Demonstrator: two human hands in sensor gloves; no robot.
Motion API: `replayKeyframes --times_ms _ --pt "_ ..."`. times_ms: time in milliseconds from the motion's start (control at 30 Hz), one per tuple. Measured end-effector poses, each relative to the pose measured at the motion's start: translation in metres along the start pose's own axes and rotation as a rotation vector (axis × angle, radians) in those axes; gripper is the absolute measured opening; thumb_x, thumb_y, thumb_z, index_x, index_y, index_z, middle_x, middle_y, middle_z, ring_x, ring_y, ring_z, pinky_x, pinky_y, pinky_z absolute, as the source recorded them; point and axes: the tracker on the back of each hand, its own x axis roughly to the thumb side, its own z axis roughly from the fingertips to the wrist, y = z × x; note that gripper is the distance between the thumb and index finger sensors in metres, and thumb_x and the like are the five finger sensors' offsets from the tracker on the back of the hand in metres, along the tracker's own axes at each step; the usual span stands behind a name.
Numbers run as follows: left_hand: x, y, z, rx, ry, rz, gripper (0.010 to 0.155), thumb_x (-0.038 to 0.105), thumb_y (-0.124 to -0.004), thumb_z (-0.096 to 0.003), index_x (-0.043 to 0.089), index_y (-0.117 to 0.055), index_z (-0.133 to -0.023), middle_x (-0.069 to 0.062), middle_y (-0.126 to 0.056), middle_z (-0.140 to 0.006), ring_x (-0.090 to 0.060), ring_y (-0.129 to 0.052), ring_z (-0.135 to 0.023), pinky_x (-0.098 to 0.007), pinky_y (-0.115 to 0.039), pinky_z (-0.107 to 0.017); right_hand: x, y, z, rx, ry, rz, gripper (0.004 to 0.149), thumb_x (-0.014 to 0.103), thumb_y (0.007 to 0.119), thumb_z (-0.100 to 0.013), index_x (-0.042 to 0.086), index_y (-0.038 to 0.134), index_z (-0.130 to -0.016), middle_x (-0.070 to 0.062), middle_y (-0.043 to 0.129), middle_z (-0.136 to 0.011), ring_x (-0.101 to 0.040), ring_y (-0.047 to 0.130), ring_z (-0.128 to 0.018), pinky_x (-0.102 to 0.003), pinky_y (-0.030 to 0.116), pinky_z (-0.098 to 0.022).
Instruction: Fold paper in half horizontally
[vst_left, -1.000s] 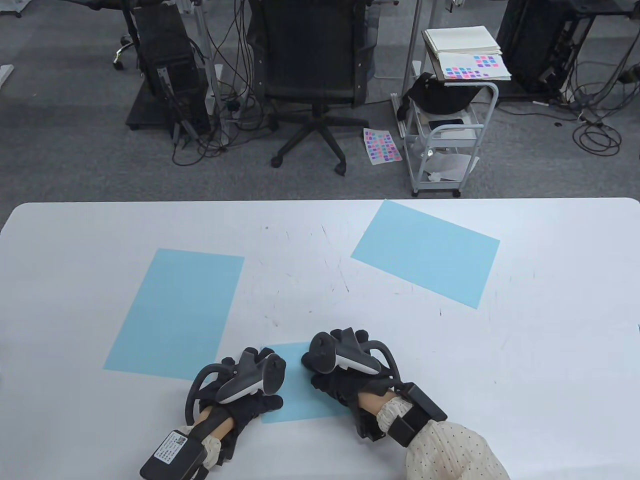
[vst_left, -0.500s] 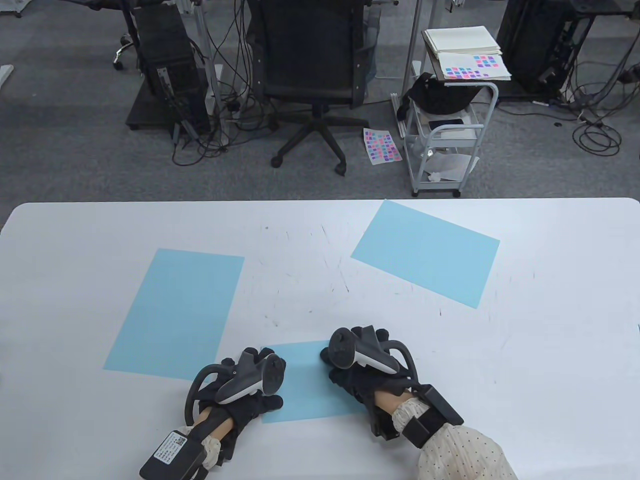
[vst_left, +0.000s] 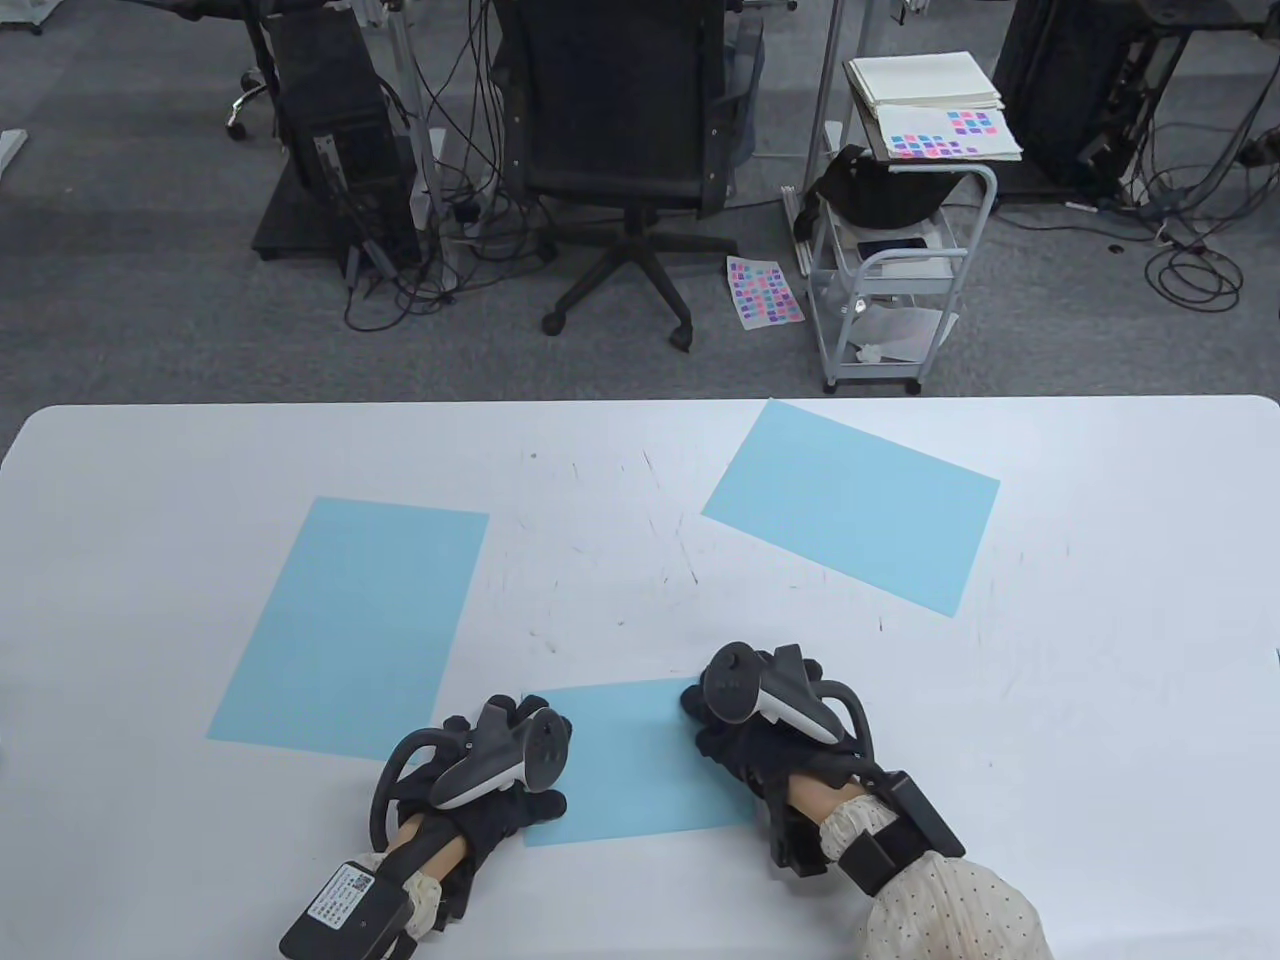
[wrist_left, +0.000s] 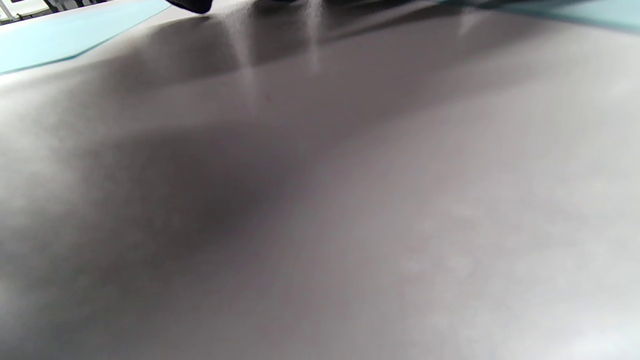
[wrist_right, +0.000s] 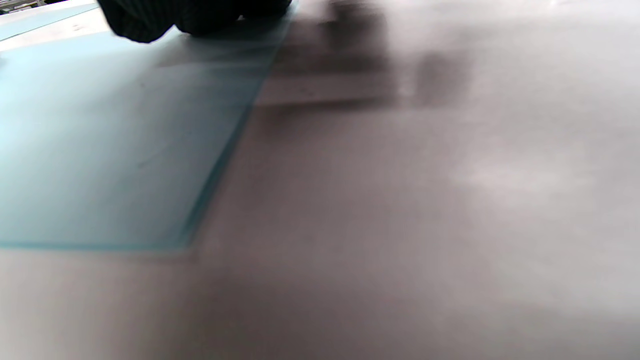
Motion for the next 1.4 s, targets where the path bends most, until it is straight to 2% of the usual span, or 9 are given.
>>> replayKeyframes --times_ms 233,367,567,767,1000,1233,1400 --pt "0.0 0.0 0.0 -0.004 0.001 0.001 0.076 0.065 -0.062 -0.029 0.055 -0.034 -0.099 0.024 -0.027 -0.114 -0.012 -0.036 -0.115 -0.049 -0.047 -0.087 -0.005 0.002 0.0 -0.002 -0.007 -0.016 0.057 0.048 0.065 -0.047 0.044 0.048 -0.102 0.022 0.037 -0.115 -0.027 0.017 -0.11 -0.064 0.009 -0.074" --pt "0.0 0.0 0.0 -0.006 0.001 -0.001 0.076 0.065 -0.062 -0.0292 0.055 -0.034 -0.099 0.023 -0.026 -0.114 -0.012 -0.036 -0.115 -0.049 -0.047 -0.087 -0.005 0.001 0.0 0.055 -0.026 -0.034 0.064 0.051 0.066 -0.045 0.042 0.044 -0.104 0.02 0.031 -0.116 -0.027 0.012 -0.109 -0.065 0.007 -0.074" --pt "0.0 0.0 0.0 -0.008 -0.001 -0.008 0.076 0.065 -0.062 -0.0291 0.055 -0.034 -0.099 0.023 -0.026 -0.114 -0.012 -0.036 -0.115 -0.049 -0.048 -0.087 0.001 -0.005 0.023 0.022 -0.122 -0.005 0.065 0.05 0.068 -0.045 0.044 0.04 -0.104 0.018 0.025 -0.117 -0.026 0.008 -0.109 -0.065 0.007 -0.074" --pt "0.001 0.0 0.0 -0.011 0.001 -0.008 0.077 0.065 -0.062 -0.0292 0.055 -0.032 -0.1 0.023 -0.026 -0.114 -0.013 -0.036 -0.115 -0.049 -0.048 -0.087 0.002 0.014 0.042 0.044 -0.202 0.068 0.061 0.047 0.068 -0.047 0.046 0.043 -0.103 0.02 0.025 -0.117 -0.025 0.008 -0.109 -0.064 0.007 -0.074" --pt "0.001 0.001 0.0 -0.007 0.006 -0.014 0.078 0.065 -0.062 -0.029 0.056 -0.033 -0.1 0.024 -0.028 -0.116 -0.013 -0.037 -0.116 -0.049 -0.046 -0.088 -0.01 0.025 0.041 0.038 -0.204 0.05 0.06 0.044 0.069 -0.047 0.049 0.042 -0.101 0.022 0.026 -0.116 -0.024 0.009 -0.109 -0.064 0.008 -0.074" --pt "0.012 0.017 0.001 -0.006 0.032 -0.122 0.078 0.063 -0.062 -0.0324 0.053 -0.033 -0.103 0.02 -0.033 -0.118 -0.014 -0.04 -0.117 -0.051 -0.045 -0.088 -0.01 0.025 0.041 0.043 -0.208 0.048 0.059 0.044 0.069 -0.047 0.049 0.043 -0.1 0.021 0.026 -0.115 -0.025 0.012 -0.109 -0.064 0.008 -0.074" --pt "0.027 0.035 0.0 0.006 -0.011 -0.086 0.076 0.061 -0.063 -0.0357 0.053 -0.03 -0.103 0.021 -0.03 -0.119 -0.011 -0.037 -0.117 -0.046 -0.041 -0.09 -0.009 0.025 0.041 0.045 -0.211 0.047 0.06 0.044 0.069 -0.047 0.048 0.043 -0.1 0.021 0.026 -0.116 -0.026 0.012 -0.109 -0.064 0.008 -0.074"
